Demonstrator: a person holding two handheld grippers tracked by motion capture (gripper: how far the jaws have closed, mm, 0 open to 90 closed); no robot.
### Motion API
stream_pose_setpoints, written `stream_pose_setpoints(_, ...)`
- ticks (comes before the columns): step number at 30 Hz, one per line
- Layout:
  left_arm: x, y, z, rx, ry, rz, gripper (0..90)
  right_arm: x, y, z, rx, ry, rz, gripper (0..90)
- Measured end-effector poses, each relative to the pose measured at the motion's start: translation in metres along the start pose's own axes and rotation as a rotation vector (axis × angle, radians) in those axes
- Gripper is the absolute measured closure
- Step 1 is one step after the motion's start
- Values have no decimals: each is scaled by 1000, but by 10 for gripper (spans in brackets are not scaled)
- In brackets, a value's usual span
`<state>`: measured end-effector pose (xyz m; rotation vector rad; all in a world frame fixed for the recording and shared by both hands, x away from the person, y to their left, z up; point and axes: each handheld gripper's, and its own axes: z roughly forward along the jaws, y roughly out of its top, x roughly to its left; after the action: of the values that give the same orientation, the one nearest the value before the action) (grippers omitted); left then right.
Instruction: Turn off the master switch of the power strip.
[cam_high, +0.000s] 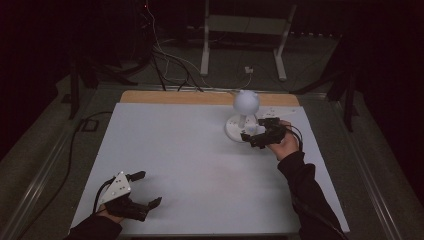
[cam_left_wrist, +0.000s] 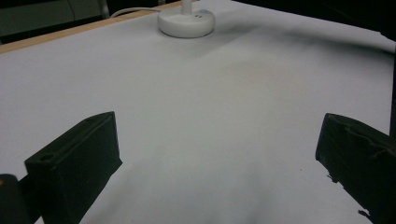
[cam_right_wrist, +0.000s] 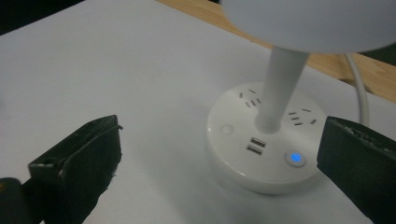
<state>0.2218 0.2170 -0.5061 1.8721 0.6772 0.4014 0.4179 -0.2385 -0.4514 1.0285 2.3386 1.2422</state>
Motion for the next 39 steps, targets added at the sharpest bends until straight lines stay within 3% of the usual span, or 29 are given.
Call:
stream_pose_setpoints(12, 0, 0, 0, 0, -2, -6, 4, -19, -4, 17, 6, -42, 41, 0)
stream_pose_setpoints(21, 1, 0, 0, -1, -6, -9, 4, -29, -11, 28, 19, -38, 99, 0)
stream_pose_setpoints(25, 0, 0, 1, -1, -6, -7, 4, -32, -13, 29, 2, -72, 99, 0)
stream_pose_setpoints(27, 0, 0, 0, 0, -6, -7, 4, -34, -14, 30, -6, -94, 122, 0)
stream_pose_setpoints(35, 1, 0, 1, 0, -6, -7, 4, -37, -13, 32, 12, -143, 182, 150)
stream_pose_setpoints(39, 1, 0, 1, 1, -5, -7, 4, -35, -12, 31, 23, -175, 194, 307)
